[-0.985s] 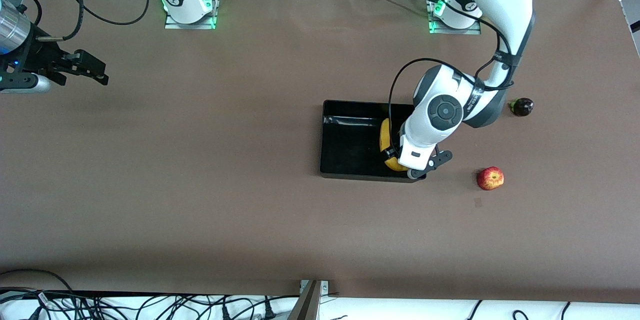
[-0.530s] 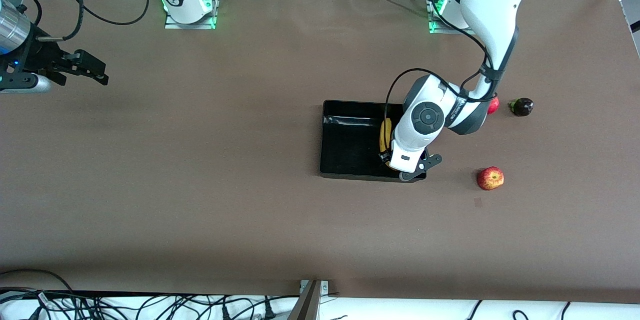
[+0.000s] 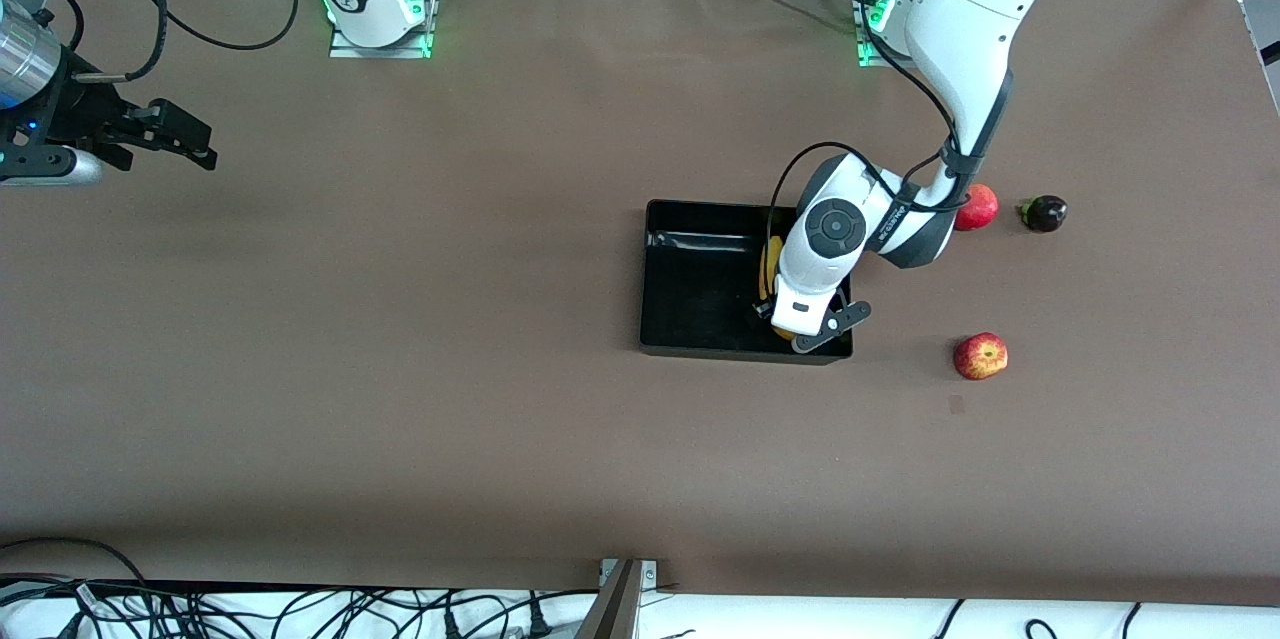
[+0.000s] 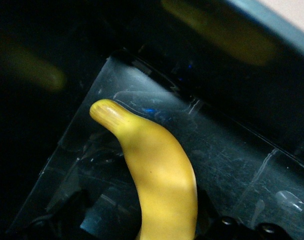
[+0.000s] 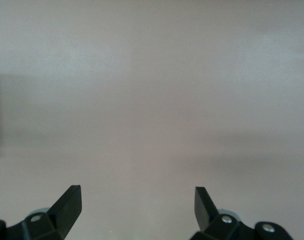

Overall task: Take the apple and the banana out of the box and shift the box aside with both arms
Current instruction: 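Lower the left gripper into the tray and grasp the yellow banana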

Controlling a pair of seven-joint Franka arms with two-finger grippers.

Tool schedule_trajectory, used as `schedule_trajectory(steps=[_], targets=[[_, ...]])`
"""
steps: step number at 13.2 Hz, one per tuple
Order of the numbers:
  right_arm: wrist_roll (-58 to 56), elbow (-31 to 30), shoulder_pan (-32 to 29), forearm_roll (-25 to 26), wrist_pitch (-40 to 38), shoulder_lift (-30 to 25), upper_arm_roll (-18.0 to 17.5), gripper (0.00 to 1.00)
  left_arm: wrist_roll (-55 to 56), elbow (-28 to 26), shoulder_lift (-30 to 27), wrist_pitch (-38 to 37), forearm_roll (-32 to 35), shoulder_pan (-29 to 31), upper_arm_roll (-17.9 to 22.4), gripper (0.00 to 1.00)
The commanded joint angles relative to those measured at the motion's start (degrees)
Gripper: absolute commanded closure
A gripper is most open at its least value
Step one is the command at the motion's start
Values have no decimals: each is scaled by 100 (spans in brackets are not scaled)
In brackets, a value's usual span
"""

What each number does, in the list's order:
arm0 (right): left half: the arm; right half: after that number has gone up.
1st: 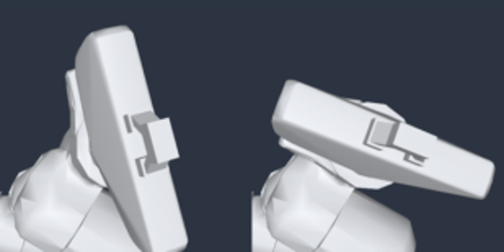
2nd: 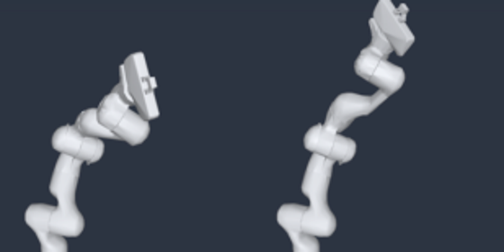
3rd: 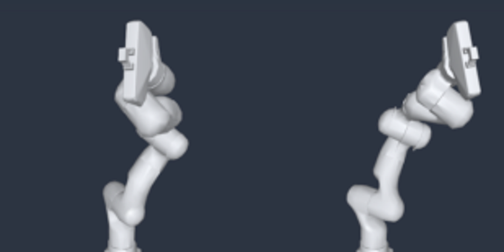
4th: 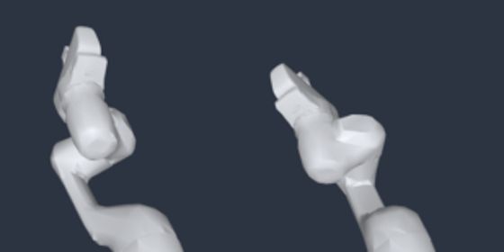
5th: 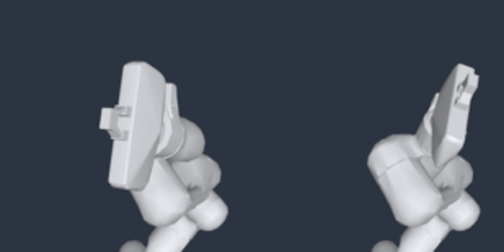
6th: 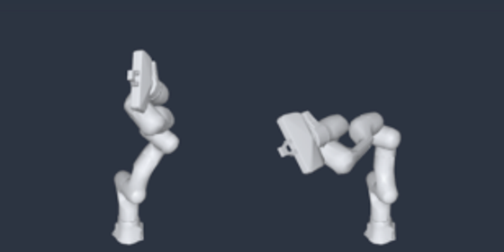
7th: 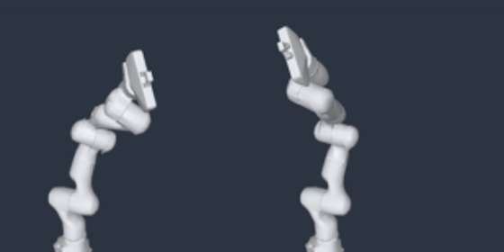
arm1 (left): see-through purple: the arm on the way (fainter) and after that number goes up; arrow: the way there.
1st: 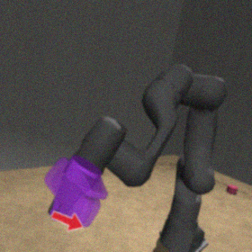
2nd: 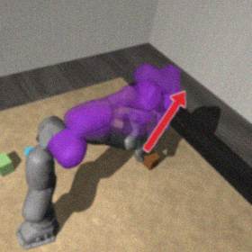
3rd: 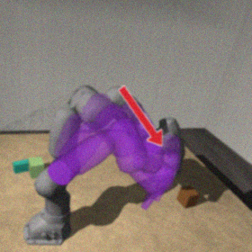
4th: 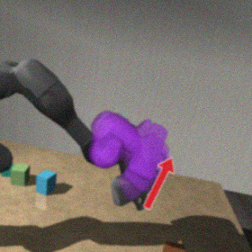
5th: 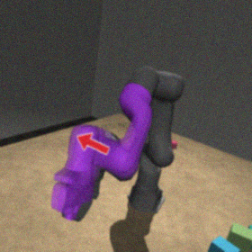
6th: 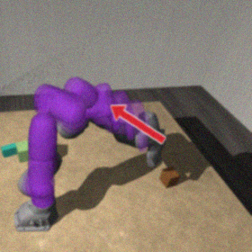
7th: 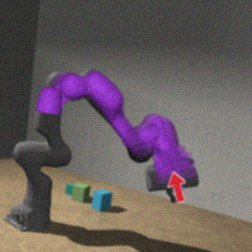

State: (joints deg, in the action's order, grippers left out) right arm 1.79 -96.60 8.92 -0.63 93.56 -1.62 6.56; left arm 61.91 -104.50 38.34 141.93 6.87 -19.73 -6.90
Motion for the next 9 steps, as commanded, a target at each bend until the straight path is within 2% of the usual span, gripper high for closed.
schedule_trajectory(steps=[1, 2, 5, 9], targets=[[-56, 88, -57, 72, -83, 21, -50, 0, 260, -61, -64, 72, 183, -75, 66, 72], [-56, 88, -57, 72, -75, 21, -50, 0, 278, -61, -64, 72, 191, -75, 66, 97], [-56, 97, -57, 72, -75, 21, -50, 0, 269, -44, -134, -42, 192, -84, 57, 100], [-56, 97, -57, 72, -75, 21, -50, 0, 234, 280, -441, -1032, 139, -110, 13, 100]])
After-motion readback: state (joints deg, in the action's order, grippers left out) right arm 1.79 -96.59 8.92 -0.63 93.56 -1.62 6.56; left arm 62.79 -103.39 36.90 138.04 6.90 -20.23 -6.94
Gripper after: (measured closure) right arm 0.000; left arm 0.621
